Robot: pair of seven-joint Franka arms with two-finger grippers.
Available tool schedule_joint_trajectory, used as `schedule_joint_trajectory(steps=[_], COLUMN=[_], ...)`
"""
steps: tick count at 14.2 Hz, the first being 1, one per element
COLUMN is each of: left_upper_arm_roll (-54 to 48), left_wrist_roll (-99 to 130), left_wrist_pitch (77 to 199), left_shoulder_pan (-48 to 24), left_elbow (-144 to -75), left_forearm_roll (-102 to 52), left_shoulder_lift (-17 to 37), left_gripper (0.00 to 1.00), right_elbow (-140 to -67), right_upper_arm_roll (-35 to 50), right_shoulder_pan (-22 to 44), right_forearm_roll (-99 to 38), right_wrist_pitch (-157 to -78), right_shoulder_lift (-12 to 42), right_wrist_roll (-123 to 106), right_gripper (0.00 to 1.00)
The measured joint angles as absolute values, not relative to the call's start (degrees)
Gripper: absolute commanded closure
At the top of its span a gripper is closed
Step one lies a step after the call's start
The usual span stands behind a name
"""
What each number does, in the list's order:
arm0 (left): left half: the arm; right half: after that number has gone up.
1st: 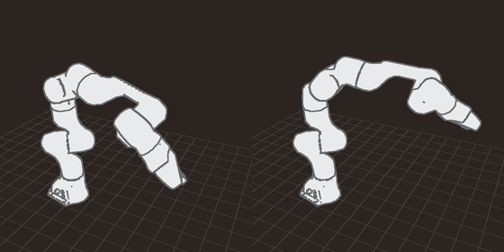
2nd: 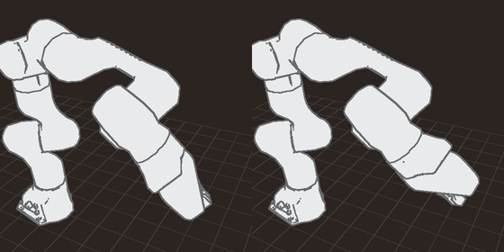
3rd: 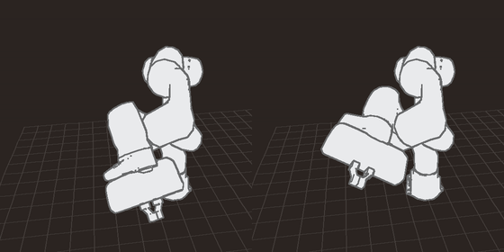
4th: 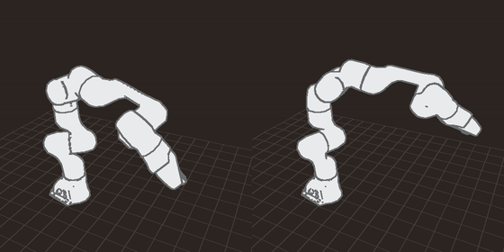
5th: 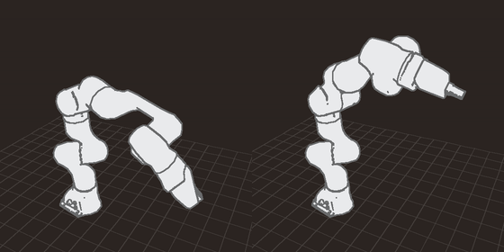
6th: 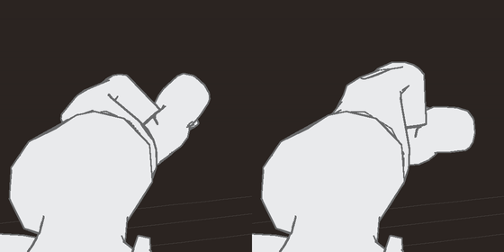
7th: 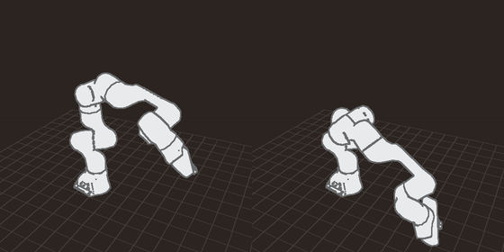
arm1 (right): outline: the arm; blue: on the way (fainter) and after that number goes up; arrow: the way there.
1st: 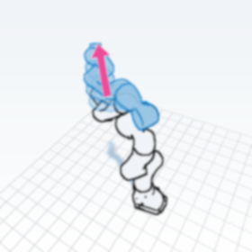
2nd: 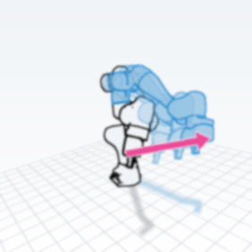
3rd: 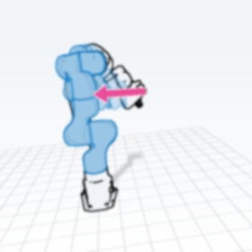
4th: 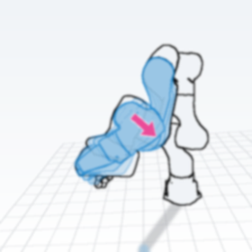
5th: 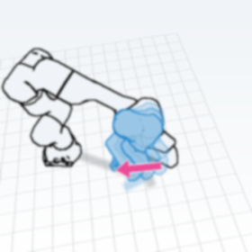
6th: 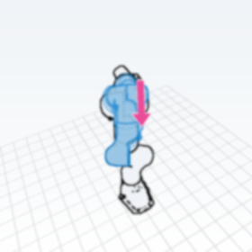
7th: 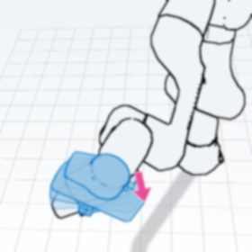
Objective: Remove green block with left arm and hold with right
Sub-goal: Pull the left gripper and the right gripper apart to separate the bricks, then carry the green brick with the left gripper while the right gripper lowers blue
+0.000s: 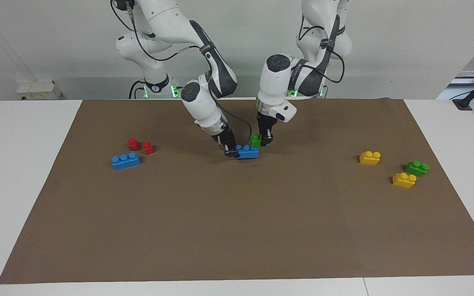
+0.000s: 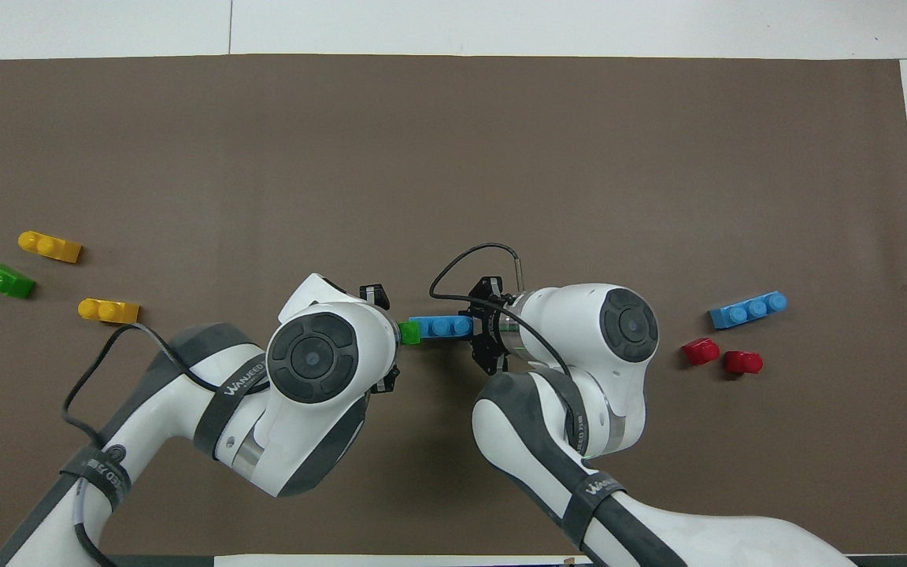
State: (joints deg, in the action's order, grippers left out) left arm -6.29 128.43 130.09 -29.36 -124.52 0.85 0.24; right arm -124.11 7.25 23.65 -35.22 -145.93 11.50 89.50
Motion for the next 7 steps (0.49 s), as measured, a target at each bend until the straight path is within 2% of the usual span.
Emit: schedule_joint_trajectory(steps=[3, 7], left_upper_arm_roll=[-6.15, -5.9], left_wrist_roll=[122.71, 109.27], left_wrist_pitch=[127.14, 125.44], left_shoulder_pan=[-24.68, -16.21], left_elbow=[-122.87, -122.18], left_forearm_roll=[0.87, 0.87], left_shoulder_lift=[-0.61, -0.71], left_gripper=[1.0, 1.0], right_elbow=[-122.62, -119.94], right_upper_arm_roll=[6.99, 6.73], right_shoulder_pan=[18.47, 7.3], right_forearm_roll=[-35.22, -35.2], right_wrist_pitch=[-139.03, -129.34], right_shoulder_lift=[9.32, 8.38], right_wrist_roll=[84.11, 70.65], right_gripper=[1.0, 1.0])
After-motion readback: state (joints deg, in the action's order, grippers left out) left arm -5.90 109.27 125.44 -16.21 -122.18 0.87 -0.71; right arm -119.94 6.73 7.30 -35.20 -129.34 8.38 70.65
